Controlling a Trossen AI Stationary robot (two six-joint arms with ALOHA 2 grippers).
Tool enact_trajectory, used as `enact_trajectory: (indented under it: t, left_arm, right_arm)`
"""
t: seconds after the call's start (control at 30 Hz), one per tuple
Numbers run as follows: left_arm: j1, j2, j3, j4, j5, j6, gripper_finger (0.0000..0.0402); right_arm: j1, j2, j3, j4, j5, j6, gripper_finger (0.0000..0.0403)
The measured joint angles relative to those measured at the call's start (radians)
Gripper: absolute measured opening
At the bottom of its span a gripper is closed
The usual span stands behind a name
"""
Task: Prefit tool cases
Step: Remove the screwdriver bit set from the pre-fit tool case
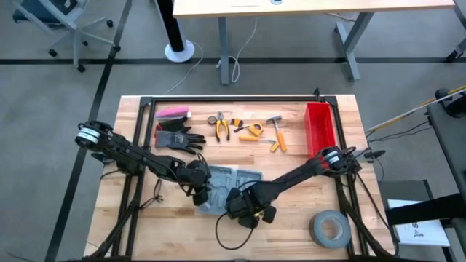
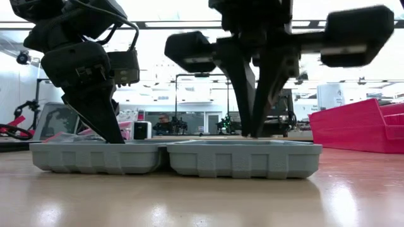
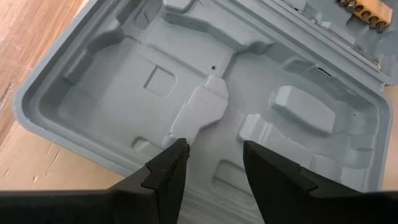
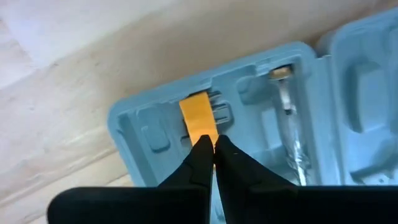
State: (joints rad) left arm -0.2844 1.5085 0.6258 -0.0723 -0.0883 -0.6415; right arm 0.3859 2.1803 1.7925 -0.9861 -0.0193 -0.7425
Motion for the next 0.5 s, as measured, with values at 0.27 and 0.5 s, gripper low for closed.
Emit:
enact_trajectory:
  t: [0.27,0.5]
  left_arm:
    - [0.0,0.0,0.0,-0.001,-0.001,0.003,0.0165]
    - [0.0,0.0,0.0,-0.002,-0.001,0.004,0.0165]
  right_arm:
    - [0.0,-0.004,0.033,-0.037,-0.015,-0.009,0.0034]
    - [0.0,-0.002,-0.014,0.021,-0.01,0.01,0.0124]
